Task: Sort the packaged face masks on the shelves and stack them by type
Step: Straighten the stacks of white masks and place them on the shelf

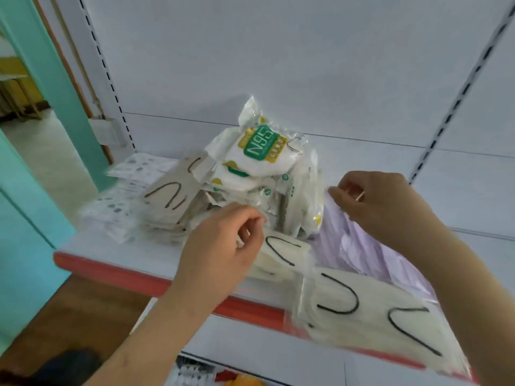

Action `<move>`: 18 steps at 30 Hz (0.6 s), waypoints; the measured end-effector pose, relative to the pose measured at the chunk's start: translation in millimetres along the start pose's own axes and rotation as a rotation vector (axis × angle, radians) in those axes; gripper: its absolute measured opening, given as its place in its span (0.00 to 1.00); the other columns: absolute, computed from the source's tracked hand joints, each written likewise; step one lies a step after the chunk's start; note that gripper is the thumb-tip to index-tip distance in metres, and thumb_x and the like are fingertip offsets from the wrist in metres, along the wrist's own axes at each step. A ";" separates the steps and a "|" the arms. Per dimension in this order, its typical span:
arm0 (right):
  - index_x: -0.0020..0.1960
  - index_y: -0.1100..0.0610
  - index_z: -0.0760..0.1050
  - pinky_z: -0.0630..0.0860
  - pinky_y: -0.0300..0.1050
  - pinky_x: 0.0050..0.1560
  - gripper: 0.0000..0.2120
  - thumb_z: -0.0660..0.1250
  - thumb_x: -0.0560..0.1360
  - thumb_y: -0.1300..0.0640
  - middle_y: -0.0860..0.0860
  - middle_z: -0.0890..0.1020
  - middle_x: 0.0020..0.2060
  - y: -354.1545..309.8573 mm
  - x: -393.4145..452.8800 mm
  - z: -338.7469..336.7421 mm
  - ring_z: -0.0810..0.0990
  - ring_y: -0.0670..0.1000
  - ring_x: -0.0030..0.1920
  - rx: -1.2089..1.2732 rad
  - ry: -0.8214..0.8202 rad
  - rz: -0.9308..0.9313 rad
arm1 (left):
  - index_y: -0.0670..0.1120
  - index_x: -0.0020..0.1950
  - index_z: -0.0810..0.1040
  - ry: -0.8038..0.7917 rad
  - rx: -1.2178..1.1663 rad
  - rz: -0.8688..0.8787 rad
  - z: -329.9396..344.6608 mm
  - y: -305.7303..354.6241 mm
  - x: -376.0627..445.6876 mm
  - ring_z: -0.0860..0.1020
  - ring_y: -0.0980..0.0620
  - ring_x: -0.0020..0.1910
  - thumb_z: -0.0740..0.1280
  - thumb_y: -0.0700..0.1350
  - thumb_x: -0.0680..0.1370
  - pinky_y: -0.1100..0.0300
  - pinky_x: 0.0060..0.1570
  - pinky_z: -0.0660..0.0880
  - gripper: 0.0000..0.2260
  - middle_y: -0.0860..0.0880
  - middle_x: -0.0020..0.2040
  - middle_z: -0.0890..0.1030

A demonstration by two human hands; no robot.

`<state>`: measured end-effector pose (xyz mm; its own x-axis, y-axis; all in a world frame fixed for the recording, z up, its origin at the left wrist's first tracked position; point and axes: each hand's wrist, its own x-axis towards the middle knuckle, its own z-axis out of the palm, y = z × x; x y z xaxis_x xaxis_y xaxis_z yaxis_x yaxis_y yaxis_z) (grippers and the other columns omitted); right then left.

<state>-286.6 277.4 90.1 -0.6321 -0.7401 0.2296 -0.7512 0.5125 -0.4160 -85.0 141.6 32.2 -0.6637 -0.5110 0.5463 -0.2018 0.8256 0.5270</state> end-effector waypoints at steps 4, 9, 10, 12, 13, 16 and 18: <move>0.35 0.55 0.73 0.76 0.46 0.42 0.27 0.53 0.79 0.34 0.50 0.81 0.34 70.7 -52.7 -5.1 0.80 0.52 0.38 -0.400 -0.150 0.386 | 0.46 0.30 0.68 -0.321 0.279 -0.242 38.6 25.6 -31.1 0.68 0.52 0.26 0.55 0.65 0.81 0.60 0.30 0.67 0.28 0.50 0.25 0.69; 0.35 0.56 0.71 0.70 0.45 0.37 0.31 0.49 0.78 0.31 0.50 0.78 0.32 124.8 -104.0 15.7 0.77 0.50 0.35 -0.357 -0.319 0.582 | 0.48 0.33 0.72 -0.489 0.196 -0.422 75.3 36.2 -45.2 0.75 0.56 0.27 0.51 0.69 0.79 0.64 0.29 0.67 0.29 0.52 0.26 0.75; 0.34 0.56 0.69 0.70 0.45 0.36 0.30 0.50 0.78 0.31 0.50 0.75 0.31 128.2 -108.6 21.3 0.76 0.50 0.34 -0.319 -0.330 0.573 | 0.47 0.37 0.76 -0.506 0.130 -0.458 80.9 38.6 -46.0 0.78 0.58 0.29 0.52 0.70 0.77 0.64 0.31 0.71 0.29 0.52 0.28 0.78; 0.34 0.56 0.66 0.66 0.42 0.32 0.28 0.54 0.78 0.33 0.50 0.72 0.29 128.5 -113.7 29.1 0.73 0.48 0.31 -0.209 -0.323 0.552 | 0.46 0.52 0.78 -0.581 0.056 -0.509 87.7 46.4 -47.9 0.82 0.57 0.41 0.54 0.71 0.76 0.59 0.43 0.77 0.30 0.52 0.43 0.84; 0.34 0.56 0.66 0.63 0.41 0.31 0.27 0.57 0.78 0.34 0.50 0.72 0.29 127.5 -115.1 31.1 0.72 0.47 0.30 -0.143 -0.316 0.548 | 0.46 0.61 0.75 -0.597 0.056 -0.526 88.9 51.2 -48.1 0.82 0.54 0.50 0.57 0.69 0.77 0.59 0.48 0.75 0.29 0.51 0.53 0.83; 0.42 0.55 0.70 0.63 0.39 0.32 0.20 0.63 0.77 0.37 0.48 0.76 0.35 132.9 -120.9 36.7 0.73 0.46 0.36 0.023 -0.302 0.514 | 0.47 0.74 0.68 -0.528 -0.023 -0.613 88.9 60.0 -46.9 0.76 0.52 0.61 0.64 0.59 0.80 0.63 0.52 0.70 0.26 0.51 0.65 0.77; 0.49 0.54 0.74 0.67 0.39 0.36 0.18 0.65 0.76 0.38 0.47 0.79 0.40 138.6 -126.0 39.2 0.76 0.46 0.40 0.129 -0.293 0.503 | 0.49 0.71 0.71 -0.426 -0.166 -0.694 88.0 63.5 -47.8 0.79 0.57 0.52 0.68 0.52 0.80 0.68 0.43 0.74 0.21 0.55 0.59 0.79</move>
<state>-303.6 424.7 -31.0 -0.8119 -0.5188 -0.2678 -0.3325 0.7879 -0.5183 -129.5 239.5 -17.7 -0.6499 -0.7294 -0.2138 -0.5791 0.2930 0.7608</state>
